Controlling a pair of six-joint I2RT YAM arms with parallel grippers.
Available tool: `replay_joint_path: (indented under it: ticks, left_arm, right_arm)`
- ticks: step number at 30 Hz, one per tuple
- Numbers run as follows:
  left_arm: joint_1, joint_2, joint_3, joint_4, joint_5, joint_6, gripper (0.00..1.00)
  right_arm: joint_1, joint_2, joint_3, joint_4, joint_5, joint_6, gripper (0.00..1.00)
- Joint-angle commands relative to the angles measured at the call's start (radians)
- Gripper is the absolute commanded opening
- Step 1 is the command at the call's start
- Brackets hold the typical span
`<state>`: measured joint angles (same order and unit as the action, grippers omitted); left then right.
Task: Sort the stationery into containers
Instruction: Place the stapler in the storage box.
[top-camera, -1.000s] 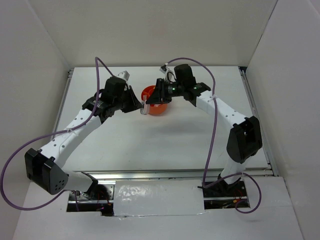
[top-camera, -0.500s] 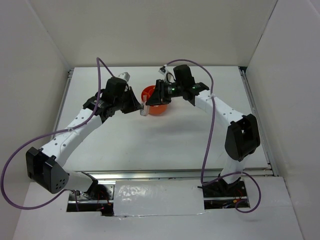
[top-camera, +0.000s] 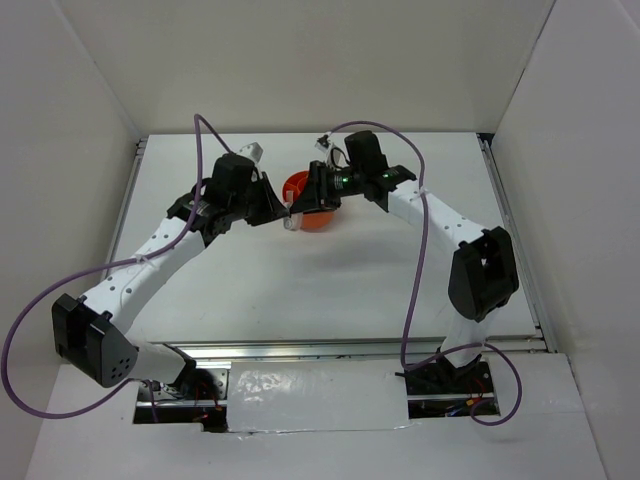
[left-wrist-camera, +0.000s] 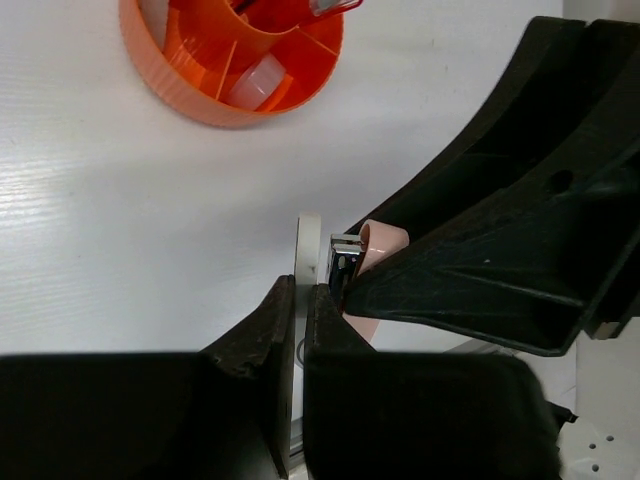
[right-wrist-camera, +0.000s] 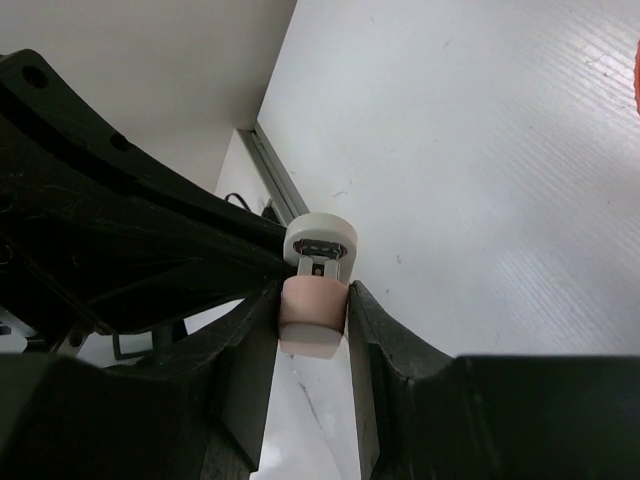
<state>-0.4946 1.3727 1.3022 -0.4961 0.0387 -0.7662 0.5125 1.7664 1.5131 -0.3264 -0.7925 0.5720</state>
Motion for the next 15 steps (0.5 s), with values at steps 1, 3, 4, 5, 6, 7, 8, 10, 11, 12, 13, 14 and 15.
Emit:
replay_joint_path:
  ticks: [1, 3, 4, 5, 6, 7, 8, 10, 11, 12, 13, 14, 15]
  left_arm:
    - [-0.009, -0.001, 0.035, 0.082, 0.038, -0.018, 0.00]
    - [-0.009, 0.000, 0.035, 0.083, 0.041, -0.016, 0.00]
    - [-0.010, 0.000, 0.034, 0.087, 0.043, -0.016, 0.00]
    - [-0.010, 0.000, 0.029, 0.091, 0.044, -0.013, 0.01]
    - [-0.010, 0.000, 0.028, 0.091, 0.038, -0.010, 0.15]
    - [-0.010, -0.001, 0.025, 0.090, 0.033, -0.008, 0.22]
    - [-0.009, -0.001, 0.022, 0.084, 0.030, -0.007, 0.31]
    - [0.001, -0.004, 0.023, 0.062, -0.002, 0.008, 0.55]
    - [0.007, -0.004, 0.026, 0.054, -0.013, 0.018, 0.60]
    - [0.016, -0.006, 0.029, 0.042, -0.020, 0.037, 0.68]
    - [0.036, -0.007, 0.026, 0.028, -0.032, 0.050, 0.70]
    - [0.047, -0.012, 0.023, 0.022, -0.033, 0.063, 0.70]
    - [0.059, -0.020, 0.020, 0.018, -0.033, 0.089, 0.70]
  right_arm:
    - [0.014, 0.011, 0.048, -0.013, -0.030, 0.002, 0.40]
    - [0.014, 0.013, 0.048, -0.005, -0.039, 0.000, 0.33]
    - [0.014, 0.013, 0.048, 0.000, -0.042, 0.000, 0.29]
    - [0.012, 0.008, 0.047, 0.004, -0.043, 0.002, 0.19]
    - [0.012, 0.007, 0.045, 0.007, -0.045, 0.000, 0.15]
    - [0.008, 0.005, 0.047, 0.007, -0.045, 0.000, 0.12]
    - [0.003, -0.002, 0.045, 0.009, -0.045, 0.000, 0.07]
    - [-0.025, -0.007, 0.048, 0.006, -0.047, -0.007, 0.03]
    - [-0.038, -0.012, 0.052, -0.003, -0.039, -0.020, 0.01]
    - [-0.066, -0.013, 0.061, -0.028, -0.033, -0.036, 0.01]
    - [-0.084, -0.024, 0.076, -0.045, -0.018, -0.082, 0.00]
    - [-0.104, -0.030, 0.084, -0.060, 0.019, -0.105, 0.00]
    - [-0.147, -0.036, 0.090, -0.085, 0.038, -0.125, 0.00]
